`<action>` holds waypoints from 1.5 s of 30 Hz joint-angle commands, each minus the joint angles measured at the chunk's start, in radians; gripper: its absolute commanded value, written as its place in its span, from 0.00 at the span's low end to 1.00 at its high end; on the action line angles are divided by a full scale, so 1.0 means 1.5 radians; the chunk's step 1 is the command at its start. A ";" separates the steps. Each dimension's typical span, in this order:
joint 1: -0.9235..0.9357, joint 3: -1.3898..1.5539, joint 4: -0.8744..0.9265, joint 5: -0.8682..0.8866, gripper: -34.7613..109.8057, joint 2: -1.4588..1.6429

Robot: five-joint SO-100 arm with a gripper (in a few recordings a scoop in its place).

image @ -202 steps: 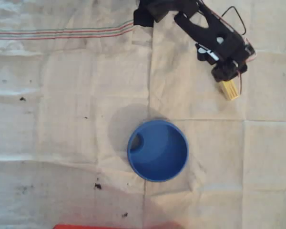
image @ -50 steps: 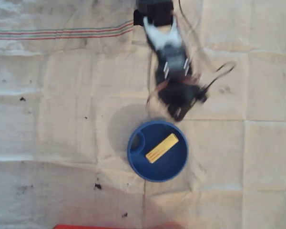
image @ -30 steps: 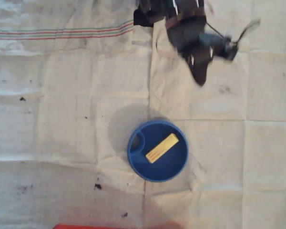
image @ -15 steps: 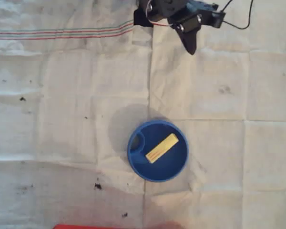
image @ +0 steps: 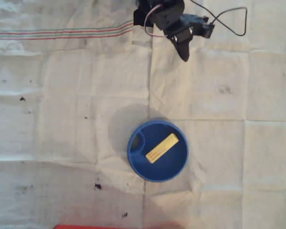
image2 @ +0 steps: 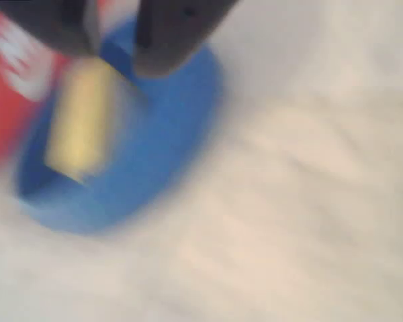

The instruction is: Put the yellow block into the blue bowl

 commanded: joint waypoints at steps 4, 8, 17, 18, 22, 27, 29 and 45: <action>-0.006 0.081 -0.053 0.000 0.24 0.080; -0.012 0.131 -0.064 -0.001 0.24 0.123; -0.059 0.256 -0.119 -0.001 0.24 0.341; -0.063 0.271 -0.119 0.000 0.24 0.361; -0.067 0.316 -0.124 0.000 0.24 0.400; -0.069 0.333 -0.125 0.007 0.24 0.398; -0.069 0.337 -0.122 0.007 0.24 0.398; -0.067 0.337 -0.119 0.006 0.24 0.398</action>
